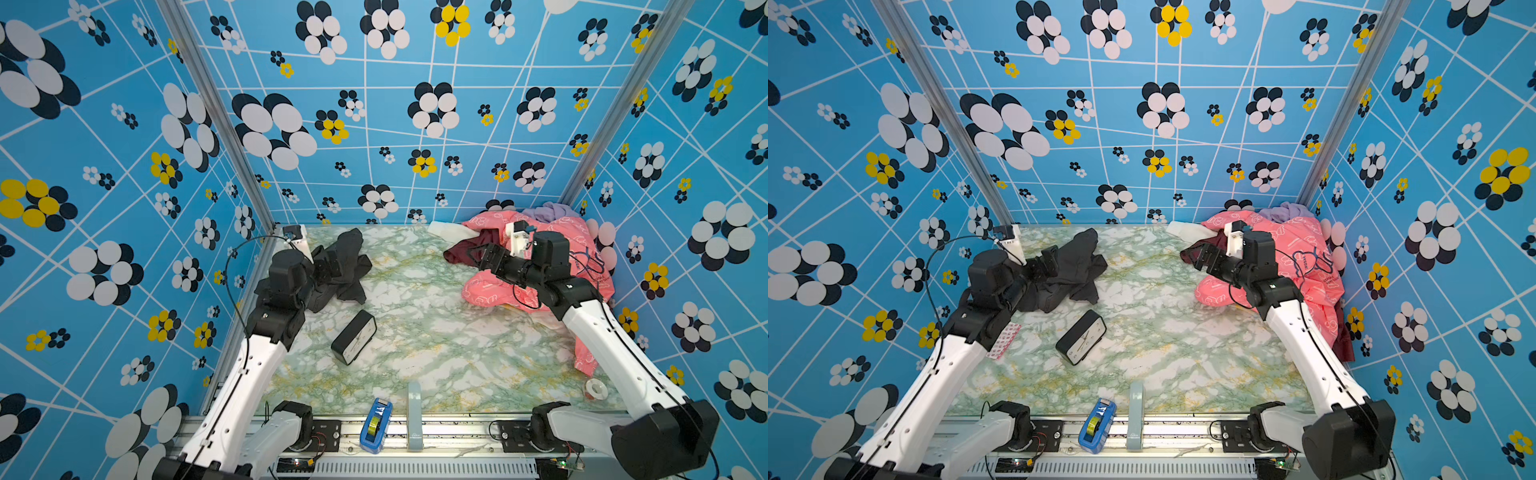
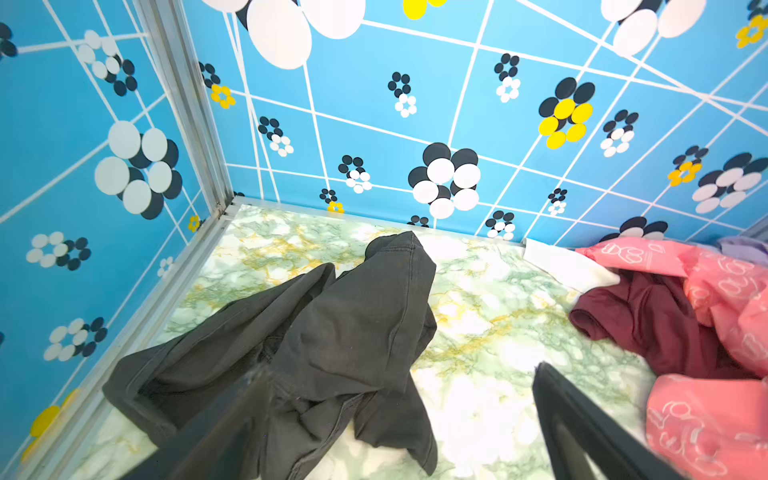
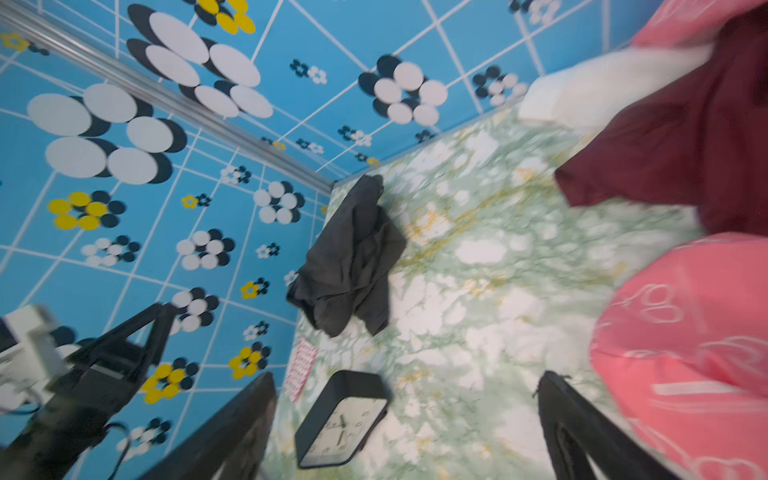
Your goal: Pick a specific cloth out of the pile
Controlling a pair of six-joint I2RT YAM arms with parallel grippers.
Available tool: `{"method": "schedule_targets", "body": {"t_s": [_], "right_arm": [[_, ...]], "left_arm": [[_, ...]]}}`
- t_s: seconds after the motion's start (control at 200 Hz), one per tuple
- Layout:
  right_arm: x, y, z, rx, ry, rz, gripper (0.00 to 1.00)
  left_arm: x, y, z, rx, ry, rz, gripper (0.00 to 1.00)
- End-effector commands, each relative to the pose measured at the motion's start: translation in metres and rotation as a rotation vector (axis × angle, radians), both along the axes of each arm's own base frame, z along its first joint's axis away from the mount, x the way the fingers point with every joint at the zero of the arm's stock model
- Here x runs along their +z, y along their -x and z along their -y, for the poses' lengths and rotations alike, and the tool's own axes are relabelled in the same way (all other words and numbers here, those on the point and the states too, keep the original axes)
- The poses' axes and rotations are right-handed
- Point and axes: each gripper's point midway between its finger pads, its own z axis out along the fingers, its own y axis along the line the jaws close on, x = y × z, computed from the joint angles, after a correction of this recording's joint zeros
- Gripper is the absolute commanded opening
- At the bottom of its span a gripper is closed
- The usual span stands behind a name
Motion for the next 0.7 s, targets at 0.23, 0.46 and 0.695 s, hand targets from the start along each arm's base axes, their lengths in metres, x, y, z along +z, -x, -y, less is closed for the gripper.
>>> {"method": "schedule_targets", "body": {"t_s": [0.23,0.46,0.695], "right_arm": [[-0.092,-0.005,0.141,-0.441,0.556,0.096,0.99],[-0.143,-0.014,0.153,-0.452,0.649,0.189,0.99],[-0.178,-0.033,0.154,-0.440,0.681,0.212,0.99]], "left_arm": [[-0.134,0.019,-0.033,0.073,-0.230,-0.113,0.99],[-0.177,0.014,-0.059,0.122,-0.163,-0.051,0.99],[-0.193,-0.013,-0.062,0.071,-0.162,-0.048,0.99]]}}
